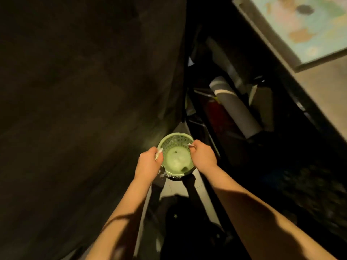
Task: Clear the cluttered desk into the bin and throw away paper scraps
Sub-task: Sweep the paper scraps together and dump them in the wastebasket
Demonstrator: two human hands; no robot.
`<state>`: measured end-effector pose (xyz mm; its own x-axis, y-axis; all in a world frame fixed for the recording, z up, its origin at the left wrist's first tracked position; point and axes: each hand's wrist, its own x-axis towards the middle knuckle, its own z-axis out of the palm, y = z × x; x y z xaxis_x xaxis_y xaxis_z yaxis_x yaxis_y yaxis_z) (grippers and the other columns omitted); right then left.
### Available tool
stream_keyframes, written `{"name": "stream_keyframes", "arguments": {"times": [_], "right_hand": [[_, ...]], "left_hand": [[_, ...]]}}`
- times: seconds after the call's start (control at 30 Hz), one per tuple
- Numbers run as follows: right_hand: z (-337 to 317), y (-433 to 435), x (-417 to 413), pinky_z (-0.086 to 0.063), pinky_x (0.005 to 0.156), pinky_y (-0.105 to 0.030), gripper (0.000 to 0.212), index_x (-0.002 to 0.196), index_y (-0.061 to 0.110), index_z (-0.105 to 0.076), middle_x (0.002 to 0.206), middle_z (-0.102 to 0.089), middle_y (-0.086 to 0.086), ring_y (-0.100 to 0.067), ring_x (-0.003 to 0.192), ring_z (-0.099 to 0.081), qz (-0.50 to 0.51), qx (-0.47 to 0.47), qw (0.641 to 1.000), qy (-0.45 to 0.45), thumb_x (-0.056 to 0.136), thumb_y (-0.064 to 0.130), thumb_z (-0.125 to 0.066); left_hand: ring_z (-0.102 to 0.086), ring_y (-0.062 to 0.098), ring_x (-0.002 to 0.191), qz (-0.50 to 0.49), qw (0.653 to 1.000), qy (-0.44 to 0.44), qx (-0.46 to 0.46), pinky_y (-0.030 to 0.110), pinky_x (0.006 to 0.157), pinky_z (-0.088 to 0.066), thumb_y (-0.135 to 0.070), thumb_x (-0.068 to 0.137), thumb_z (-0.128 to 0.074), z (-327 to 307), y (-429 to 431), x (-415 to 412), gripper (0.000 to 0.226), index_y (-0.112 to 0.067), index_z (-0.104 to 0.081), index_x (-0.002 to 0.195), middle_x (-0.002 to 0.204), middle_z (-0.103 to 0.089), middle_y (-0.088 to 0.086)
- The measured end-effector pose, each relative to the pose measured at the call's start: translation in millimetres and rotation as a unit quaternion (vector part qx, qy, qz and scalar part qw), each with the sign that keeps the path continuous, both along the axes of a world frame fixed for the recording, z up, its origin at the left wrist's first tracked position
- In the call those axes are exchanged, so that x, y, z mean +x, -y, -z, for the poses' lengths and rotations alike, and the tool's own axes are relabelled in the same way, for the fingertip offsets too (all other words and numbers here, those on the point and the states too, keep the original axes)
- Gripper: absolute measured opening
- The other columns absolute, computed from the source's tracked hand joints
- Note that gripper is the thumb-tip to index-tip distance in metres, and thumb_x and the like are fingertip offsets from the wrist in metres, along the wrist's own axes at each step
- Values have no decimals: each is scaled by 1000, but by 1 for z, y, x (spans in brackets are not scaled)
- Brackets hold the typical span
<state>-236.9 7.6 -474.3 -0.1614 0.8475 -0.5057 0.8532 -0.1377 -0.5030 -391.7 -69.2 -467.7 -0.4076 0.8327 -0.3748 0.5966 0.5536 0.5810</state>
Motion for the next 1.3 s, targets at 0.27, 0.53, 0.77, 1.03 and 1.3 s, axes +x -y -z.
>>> {"name": "stream_keyframes", "arguments": {"times": [0.27, 0.53, 0.77, 1.03, 1.3], "right_hand": [[129, -13, -14, -42, 75, -37, 24, 115, 9, -46, 112, -61, -17, -37, 104, -58, -88, 6, 993, 78, 97, 23, -38], [186, -44, -22, -43, 94, -41, 37, 125, 4, -40, 134, -46, -17, -36, 121, -48, -125, -19, 990, 62, 94, 20, -50], [195, -45, -19, -29, 113, -37, 80, 147, 6, -18, 149, -28, -17, -32, 138, -30, -185, -73, 979, 50, 85, 23, -66], [171, -41, -11, -20, 117, -45, 85, 151, 16, -3, 160, -4, -7, -25, 147, -7, -252, -42, 961, 106, 89, 34, -59], [96, -26, 1, -22, 116, -46, 82, 151, 17, -5, 159, -3, -4, -24, 146, -7, -257, -27, 958, 122, 90, 36, -56]], "left_hand": [[-60, 38, 86, 88, 994, -70, -9, 41, 71, -45, -24, 93, -49, 112, -29, -2, 27, 1, -57, 91, 89, -65, 22], [-52, 32, 112, 145, 981, -108, -64, 37, 95, -41, -18, 91, -52, 168, -64, 13, 31, -2, -51, 118, 124, -50, 17], [-16, 27, 143, 180, 977, -57, -96, 39, 118, -18, -24, 85, -62, 189, -62, 7, 77, -9, -18, 147, 153, -22, 13], [4, 25, 146, 207, 956, -121, -167, 51, 118, -10, -36, 86, -59, 162, -47, 5, 81, -18, -11, 149, 158, -4, 7], [4, 26, 146, 211, 953, -127, -176, 52, 117, -9, -34, 87, -58, 82, -33, 9, 76, -16, -16, 148, 158, -5, 8]]}}
